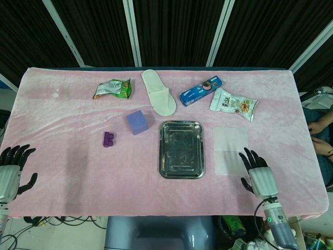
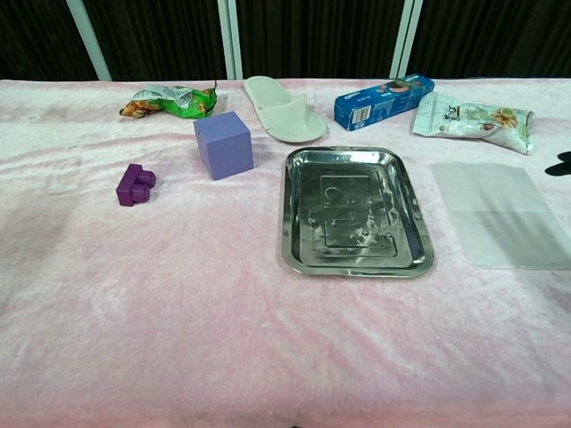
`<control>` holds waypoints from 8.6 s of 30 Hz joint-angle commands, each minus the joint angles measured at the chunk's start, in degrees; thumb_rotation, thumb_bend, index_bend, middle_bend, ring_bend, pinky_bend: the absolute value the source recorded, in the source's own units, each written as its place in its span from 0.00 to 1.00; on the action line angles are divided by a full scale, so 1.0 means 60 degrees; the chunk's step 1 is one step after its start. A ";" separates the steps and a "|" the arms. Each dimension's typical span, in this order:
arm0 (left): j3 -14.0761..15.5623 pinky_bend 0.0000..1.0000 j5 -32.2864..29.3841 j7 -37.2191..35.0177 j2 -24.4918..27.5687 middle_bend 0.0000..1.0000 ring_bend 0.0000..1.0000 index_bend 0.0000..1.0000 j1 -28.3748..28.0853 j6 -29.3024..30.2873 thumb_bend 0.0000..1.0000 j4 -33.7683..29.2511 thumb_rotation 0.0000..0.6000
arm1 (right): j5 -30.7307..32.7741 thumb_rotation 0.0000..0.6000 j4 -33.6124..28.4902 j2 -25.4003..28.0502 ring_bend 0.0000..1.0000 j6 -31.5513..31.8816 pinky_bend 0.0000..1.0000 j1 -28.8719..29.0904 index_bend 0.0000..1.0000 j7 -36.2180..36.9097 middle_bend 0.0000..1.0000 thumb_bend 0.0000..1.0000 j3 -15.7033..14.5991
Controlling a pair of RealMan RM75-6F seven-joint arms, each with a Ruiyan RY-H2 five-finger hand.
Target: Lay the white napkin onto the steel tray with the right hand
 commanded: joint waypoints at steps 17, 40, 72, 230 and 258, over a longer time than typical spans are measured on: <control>0.0022 0.04 0.0003 0.0231 -0.0027 0.11 0.04 0.15 -0.0001 -0.0017 0.38 0.0006 1.00 | -0.0042 1.00 0.1915 -0.0739 0.08 -0.0703 0.21 0.0192 0.14 0.0384 0.02 0.23 -0.0024; 0.0034 0.04 0.0075 0.0256 -0.0046 0.10 0.04 0.15 0.0002 0.0007 0.38 0.0039 1.00 | -0.0016 1.00 0.2816 -0.1086 0.07 -0.1178 0.21 0.0365 0.14 0.0924 0.02 0.20 0.0113; 0.0030 0.04 0.0091 0.0242 -0.0055 0.10 0.04 0.16 0.0010 0.0020 0.38 0.0058 1.00 | -0.0340 1.00 0.3545 -0.1487 0.07 -0.1051 0.21 0.0446 0.46 0.1933 0.02 0.32 0.0109; -0.0094 0.04 -0.0366 0.0107 0.0049 0.10 0.04 0.17 0.0013 -0.0174 0.38 -0.0249 1.00 | 0.2864 1.00 -0.1672 -0.2079 0.08 -0.2417 0.21 0.2672 0.82 -0.2945 0.03 0.45 0.1408; -0.0098 0.04 -0.0406 0.0111 0.0087 0.10 0.04 0.17 0.0008 -0.0195 0.38 -0.0265 1.00 | 0.3930 1.00 -0.1955 -0.2460 0.08 -0.2113 0.21 0.2908 0.82 -0.3754 0.03 0.46 0.1318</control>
